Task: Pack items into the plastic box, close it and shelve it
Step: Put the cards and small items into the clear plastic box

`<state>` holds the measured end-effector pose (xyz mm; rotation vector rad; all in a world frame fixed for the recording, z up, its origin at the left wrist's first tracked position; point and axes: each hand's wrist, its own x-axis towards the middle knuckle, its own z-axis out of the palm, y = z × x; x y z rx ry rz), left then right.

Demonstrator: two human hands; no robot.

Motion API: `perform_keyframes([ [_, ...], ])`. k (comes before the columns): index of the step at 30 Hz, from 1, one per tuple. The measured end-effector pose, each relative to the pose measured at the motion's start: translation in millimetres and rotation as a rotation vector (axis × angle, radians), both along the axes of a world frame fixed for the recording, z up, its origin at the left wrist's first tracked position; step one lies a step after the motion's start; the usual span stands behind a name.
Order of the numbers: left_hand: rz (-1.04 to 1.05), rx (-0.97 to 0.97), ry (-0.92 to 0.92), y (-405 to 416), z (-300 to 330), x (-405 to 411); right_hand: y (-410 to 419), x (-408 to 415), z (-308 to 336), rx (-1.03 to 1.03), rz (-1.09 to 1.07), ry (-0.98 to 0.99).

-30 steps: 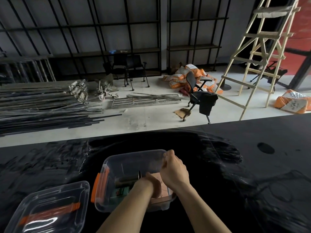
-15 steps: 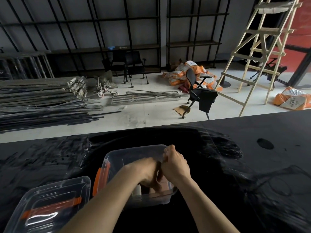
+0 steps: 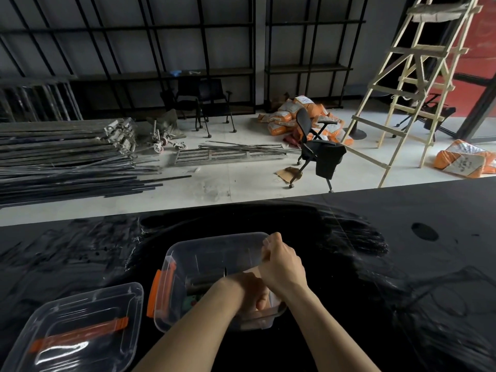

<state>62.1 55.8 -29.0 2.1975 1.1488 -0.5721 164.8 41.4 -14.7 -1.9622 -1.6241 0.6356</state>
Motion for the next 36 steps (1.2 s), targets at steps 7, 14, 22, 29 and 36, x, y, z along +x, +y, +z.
perform_keyframes([
  [7,0.089,0.284,-0.051,-5.3,37.5,-26.5,-1.6,-0.6,0.8,-0.006,-0.001,-0.070],
  [14,0.024,0.561,0.069,-19.4,51.3,-56.9,-17.0,-2.9,20.9,0.446,0.121,-0.339],
  [22,0.144,0.630,0.184,-37.3,55.0,-119.4,-2.0,-73.2,25.5,-0.095,0.645,-0.589],
  [29,0.084,0.898,0.153,-38.7,55.5,-138.6,7.8,-73.3,6.5,-0.314,0.637,-0.521],
  [36,0.166,0.832,0.227,-43.8,49.6,-134.8,5.9,-57.1,4.0,-0.356,0.570,-0.512],
])
